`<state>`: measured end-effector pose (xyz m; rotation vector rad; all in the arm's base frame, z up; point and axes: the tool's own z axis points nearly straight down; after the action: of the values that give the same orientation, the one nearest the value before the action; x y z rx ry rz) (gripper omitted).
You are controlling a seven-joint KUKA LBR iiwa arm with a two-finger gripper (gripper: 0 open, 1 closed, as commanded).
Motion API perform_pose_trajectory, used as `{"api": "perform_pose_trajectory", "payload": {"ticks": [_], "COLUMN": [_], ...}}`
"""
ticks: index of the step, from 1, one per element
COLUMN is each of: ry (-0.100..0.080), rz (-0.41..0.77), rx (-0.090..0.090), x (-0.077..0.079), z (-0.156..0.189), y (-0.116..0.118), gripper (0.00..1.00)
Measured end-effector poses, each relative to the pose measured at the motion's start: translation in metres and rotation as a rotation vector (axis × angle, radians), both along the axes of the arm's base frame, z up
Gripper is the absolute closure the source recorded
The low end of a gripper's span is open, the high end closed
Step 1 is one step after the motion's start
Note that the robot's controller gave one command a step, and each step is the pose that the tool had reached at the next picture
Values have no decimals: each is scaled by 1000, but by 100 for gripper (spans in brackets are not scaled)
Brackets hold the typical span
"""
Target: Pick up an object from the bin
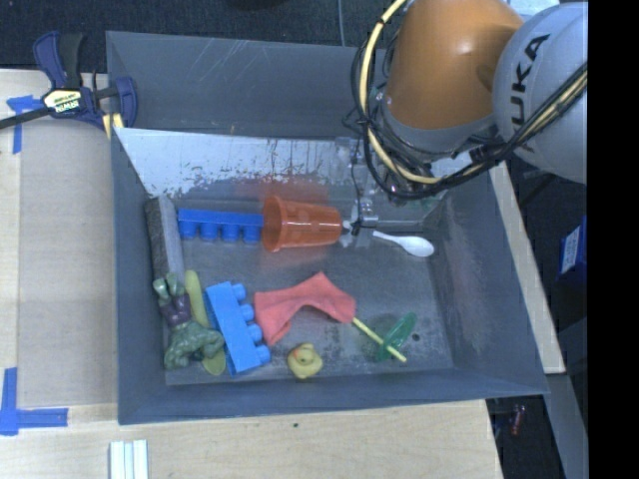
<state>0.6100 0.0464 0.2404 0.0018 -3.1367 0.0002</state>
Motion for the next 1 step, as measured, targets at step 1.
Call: {"api": "perform_pose_trajectory", "payload": {"ticks": [1], "ry": [-9], "rz": [-1], "rx": [1], "x": [1], "z": [6], "y": [0], "gripper": [0]}}
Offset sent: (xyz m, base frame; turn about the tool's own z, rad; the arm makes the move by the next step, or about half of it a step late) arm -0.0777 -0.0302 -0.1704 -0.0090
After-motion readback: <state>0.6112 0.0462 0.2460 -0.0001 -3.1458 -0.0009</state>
